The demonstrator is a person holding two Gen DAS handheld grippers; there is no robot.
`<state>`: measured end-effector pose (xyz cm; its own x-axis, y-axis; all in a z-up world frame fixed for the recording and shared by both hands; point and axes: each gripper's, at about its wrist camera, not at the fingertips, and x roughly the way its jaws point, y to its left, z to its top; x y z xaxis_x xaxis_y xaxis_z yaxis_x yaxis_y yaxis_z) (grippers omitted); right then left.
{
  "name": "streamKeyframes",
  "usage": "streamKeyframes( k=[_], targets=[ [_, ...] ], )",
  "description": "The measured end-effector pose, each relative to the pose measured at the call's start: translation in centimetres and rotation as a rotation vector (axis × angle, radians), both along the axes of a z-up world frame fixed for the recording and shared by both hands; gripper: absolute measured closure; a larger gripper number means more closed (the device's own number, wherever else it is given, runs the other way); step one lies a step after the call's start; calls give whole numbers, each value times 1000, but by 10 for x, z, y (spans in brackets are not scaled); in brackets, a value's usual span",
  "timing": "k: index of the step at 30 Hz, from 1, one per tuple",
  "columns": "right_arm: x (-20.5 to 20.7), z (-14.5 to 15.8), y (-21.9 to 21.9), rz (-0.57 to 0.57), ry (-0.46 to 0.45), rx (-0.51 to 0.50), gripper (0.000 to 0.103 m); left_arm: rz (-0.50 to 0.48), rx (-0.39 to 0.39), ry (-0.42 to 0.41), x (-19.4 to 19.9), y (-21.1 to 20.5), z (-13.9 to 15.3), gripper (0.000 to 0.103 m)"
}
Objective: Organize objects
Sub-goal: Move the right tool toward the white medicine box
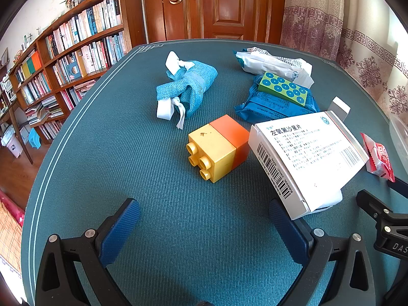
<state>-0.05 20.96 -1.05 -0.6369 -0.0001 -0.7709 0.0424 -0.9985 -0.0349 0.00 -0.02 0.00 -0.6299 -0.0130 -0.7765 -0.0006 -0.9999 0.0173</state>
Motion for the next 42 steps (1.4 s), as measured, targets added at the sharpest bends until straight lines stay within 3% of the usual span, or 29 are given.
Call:
streamKeyframes(
  k=[42],
  targets=[
    [3, 2, 5, 43, -5, -30, 0, -23, 19, -8, 7, -3, 0, 0]
  ],
)
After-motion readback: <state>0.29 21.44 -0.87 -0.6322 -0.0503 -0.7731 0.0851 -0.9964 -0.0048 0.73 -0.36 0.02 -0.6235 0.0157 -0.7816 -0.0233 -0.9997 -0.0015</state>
